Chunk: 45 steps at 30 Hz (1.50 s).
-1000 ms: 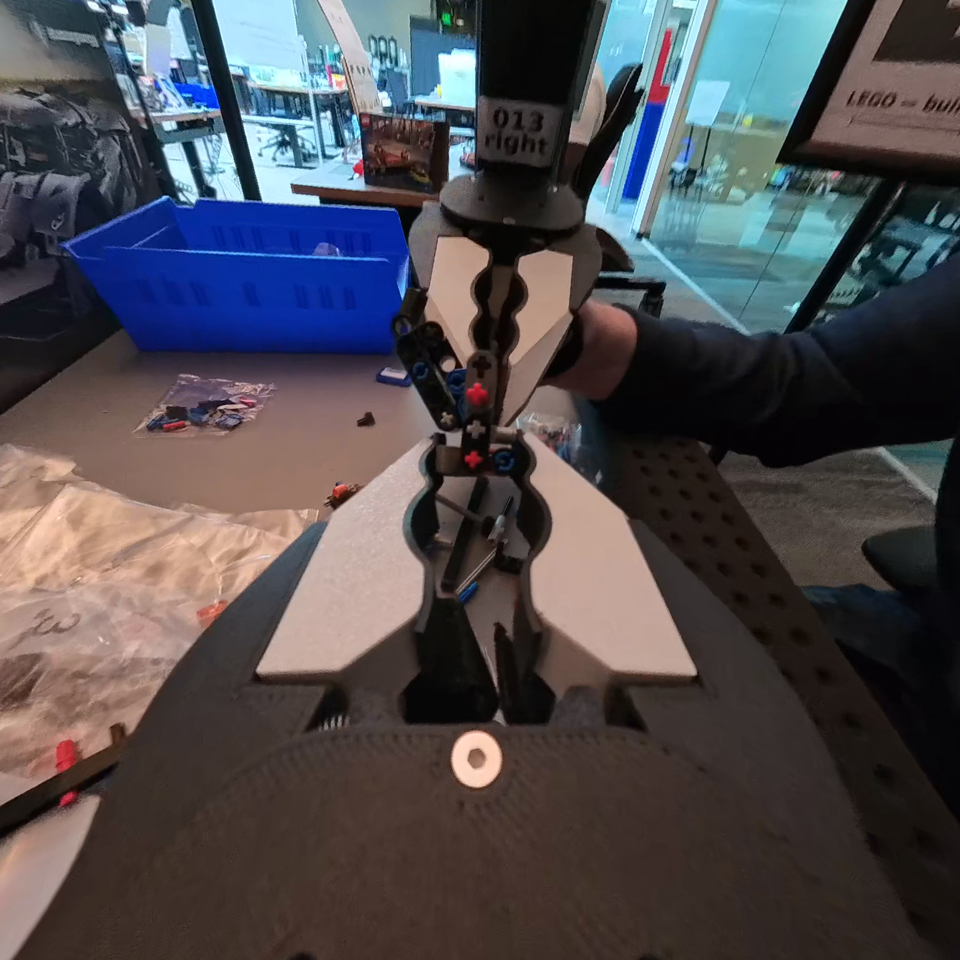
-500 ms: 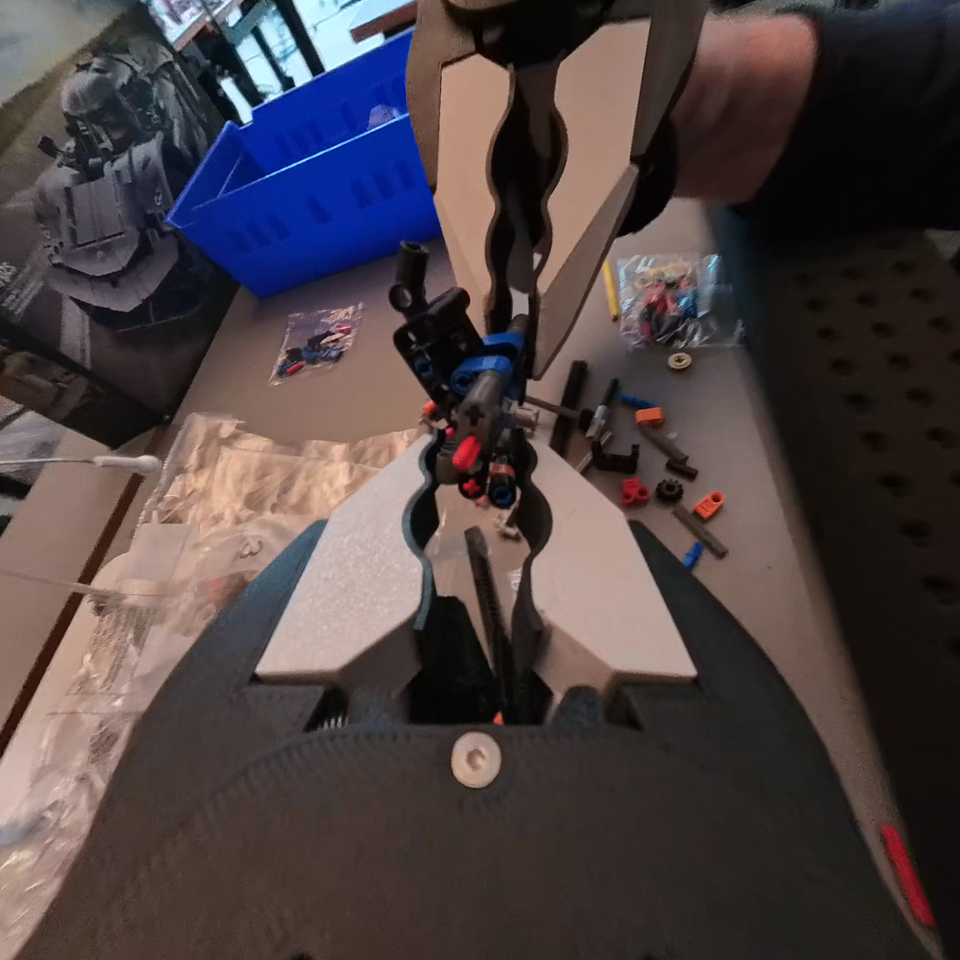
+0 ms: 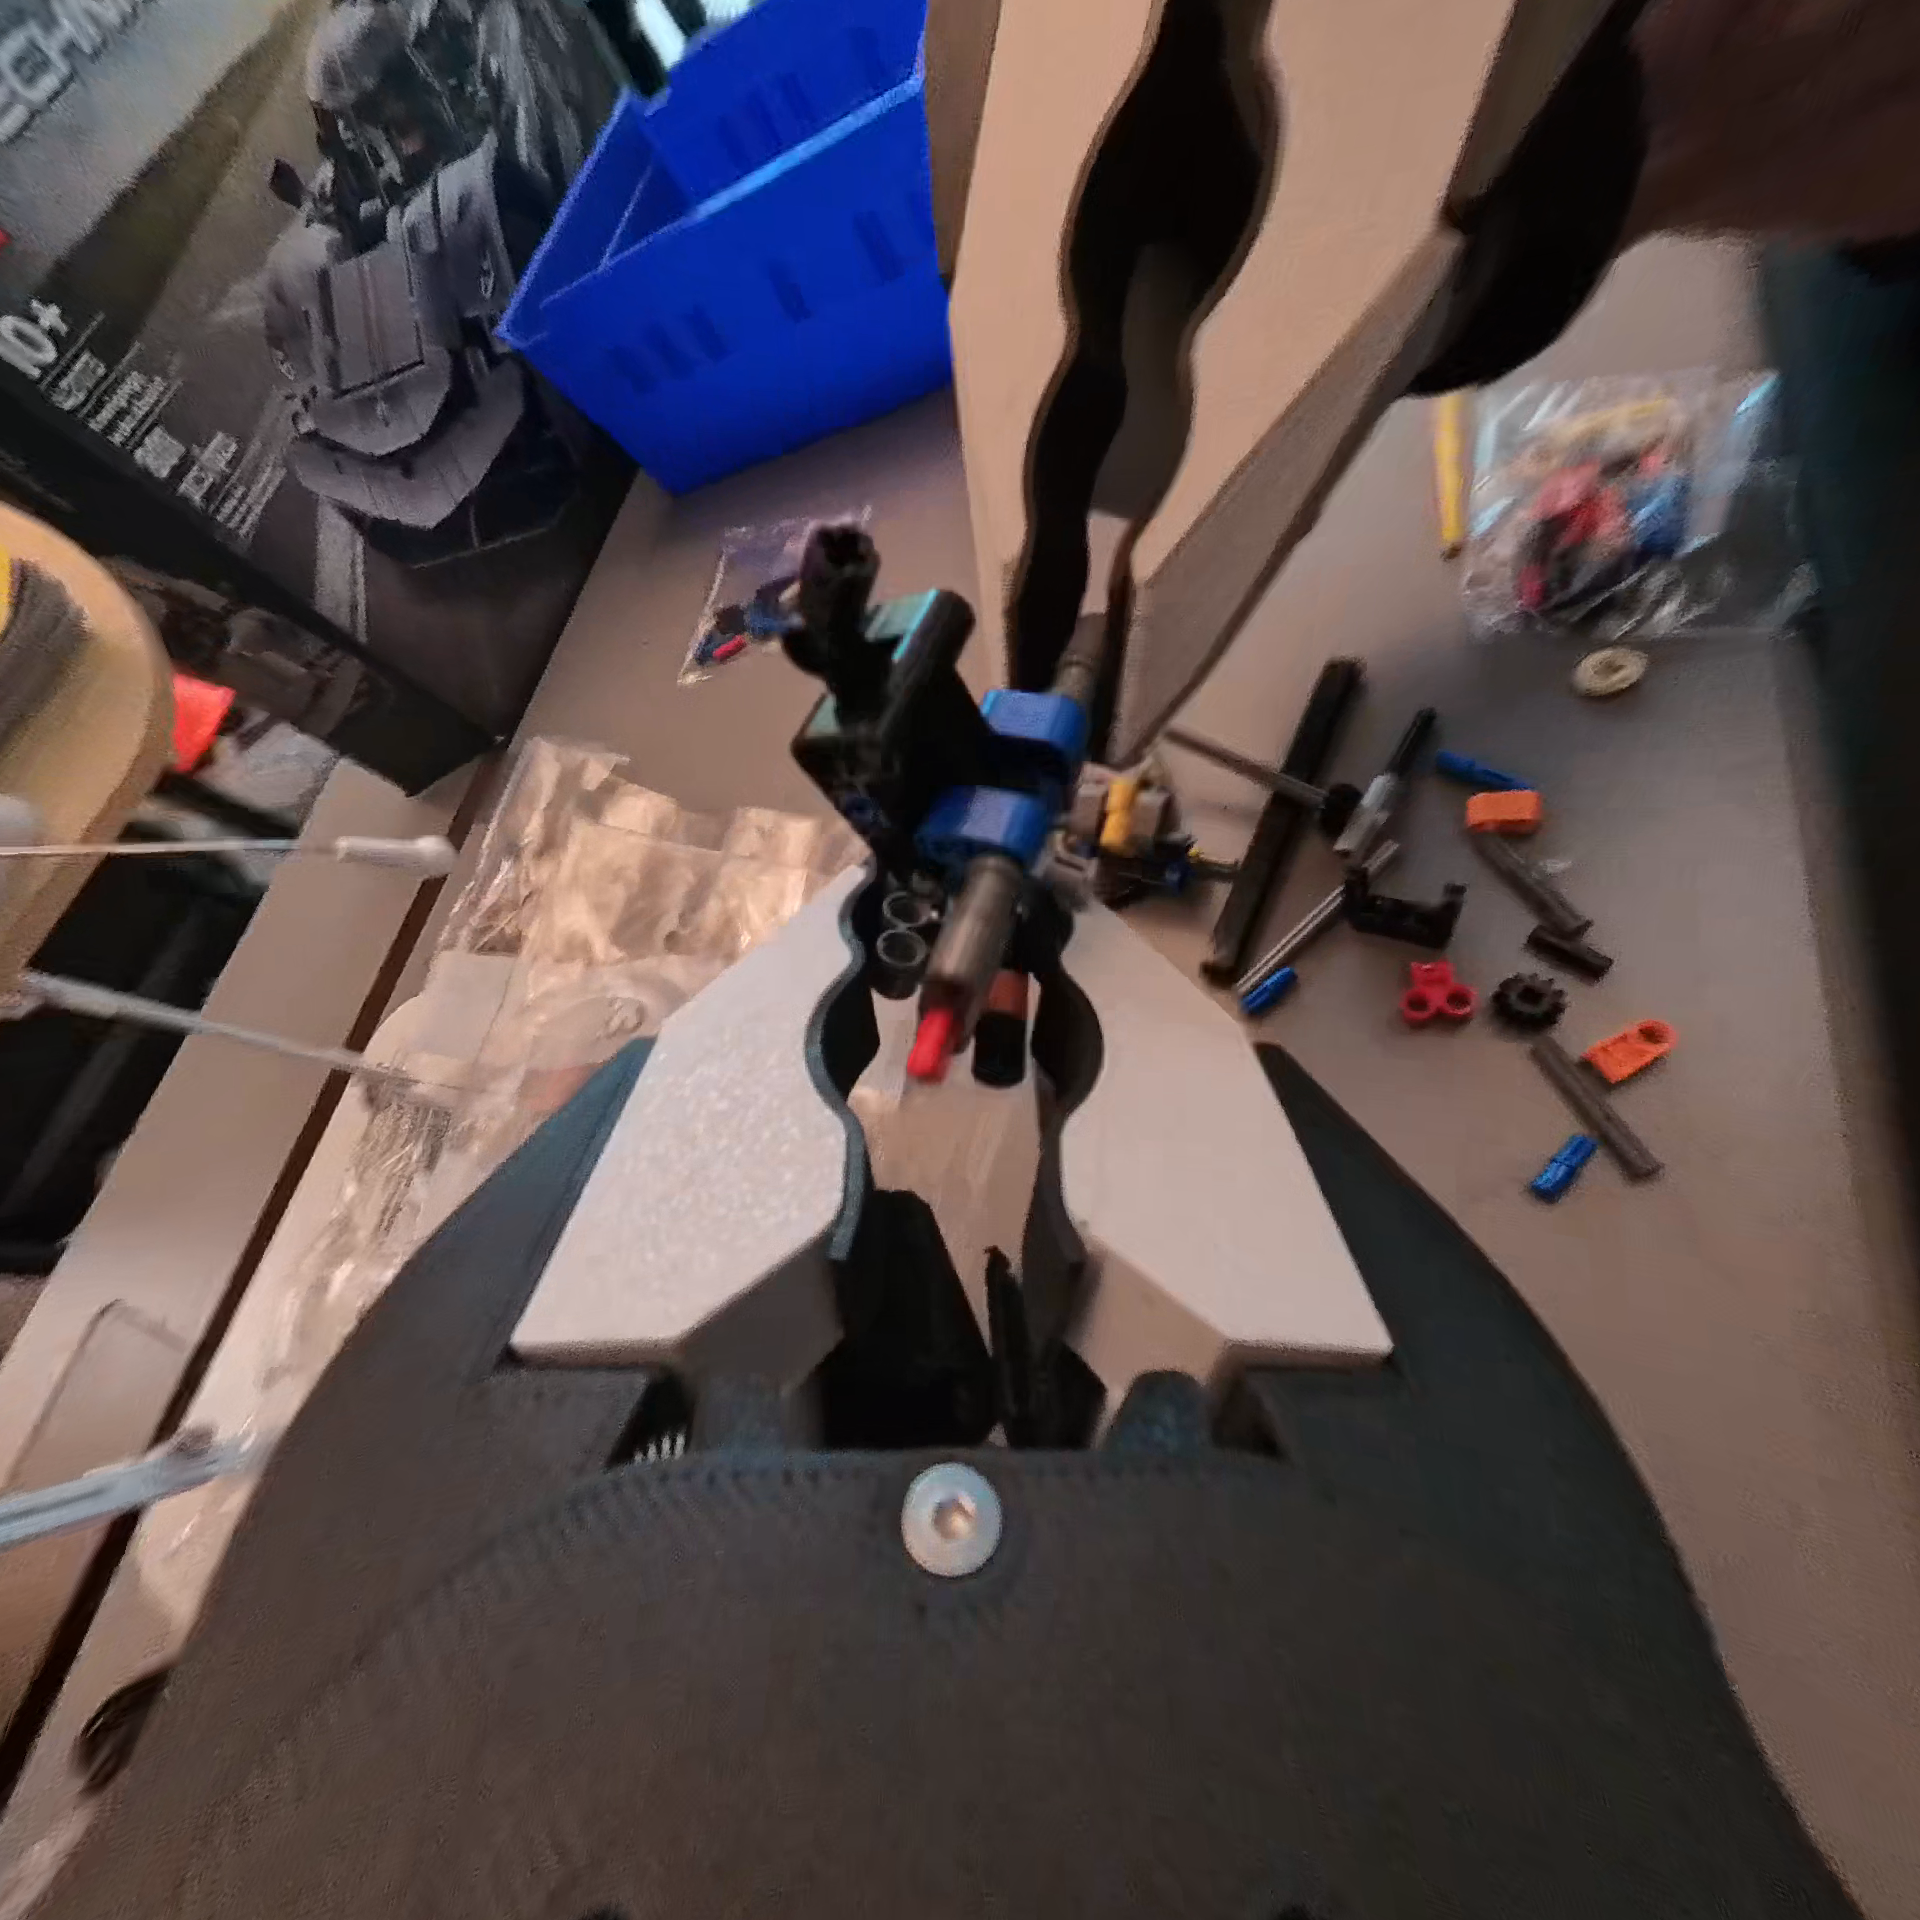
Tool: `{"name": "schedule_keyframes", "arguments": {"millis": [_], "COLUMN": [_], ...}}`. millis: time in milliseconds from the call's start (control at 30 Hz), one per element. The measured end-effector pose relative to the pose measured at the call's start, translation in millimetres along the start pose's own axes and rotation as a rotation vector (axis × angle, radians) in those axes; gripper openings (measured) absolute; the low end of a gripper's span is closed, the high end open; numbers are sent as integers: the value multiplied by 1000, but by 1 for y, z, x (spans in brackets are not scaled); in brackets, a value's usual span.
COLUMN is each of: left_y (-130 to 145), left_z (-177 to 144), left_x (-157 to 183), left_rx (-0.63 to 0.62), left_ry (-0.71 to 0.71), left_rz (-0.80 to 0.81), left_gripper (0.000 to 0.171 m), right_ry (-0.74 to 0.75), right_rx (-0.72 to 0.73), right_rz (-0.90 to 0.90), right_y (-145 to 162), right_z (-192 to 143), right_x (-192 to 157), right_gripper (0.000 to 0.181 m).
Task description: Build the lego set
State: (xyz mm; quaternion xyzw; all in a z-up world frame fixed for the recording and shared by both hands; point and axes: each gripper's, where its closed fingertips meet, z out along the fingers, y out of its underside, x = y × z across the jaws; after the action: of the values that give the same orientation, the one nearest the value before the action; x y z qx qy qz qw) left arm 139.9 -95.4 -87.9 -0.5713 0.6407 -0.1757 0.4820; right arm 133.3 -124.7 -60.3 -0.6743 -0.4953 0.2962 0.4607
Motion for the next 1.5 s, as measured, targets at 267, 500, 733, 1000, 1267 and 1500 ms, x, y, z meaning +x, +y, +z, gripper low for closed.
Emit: {"name": "schedule_keyframes", "arguments": {"millis": [267, 500, 733, 1000, 1267, 1500], "left_y": [1, -13, -19, -41, -51, -50], "left_z": [-13, -37, -33, -47, -55, -103], "left_x": [14, 8, 17, 14, 21, -27], "left_rx": [48, 144, 164, 351, 399, 556], "left_ry": [198, 189, 181, 272, 331, 231], "left_rz": [-95, -57, -1, -209, -242, -336], "left_gripper": [34, 38, 12, 7, 6, 6], "right_ry": [-33, -37, -36, -68, -146, -48], "right_rx": [-41, -64, -105, 11, 65, -35], "right_rz": [-37, -73, -107, -88, -84, -58], "right_y": [10, 14, 19, 1, -4, 31], "right_z": [-2, -6, -1, -13, -23, -49], "right_x": [-2, -4, -8, -12, -21, 7], "right_gripper": [5, 5, 5, 5, 6, 5]}}
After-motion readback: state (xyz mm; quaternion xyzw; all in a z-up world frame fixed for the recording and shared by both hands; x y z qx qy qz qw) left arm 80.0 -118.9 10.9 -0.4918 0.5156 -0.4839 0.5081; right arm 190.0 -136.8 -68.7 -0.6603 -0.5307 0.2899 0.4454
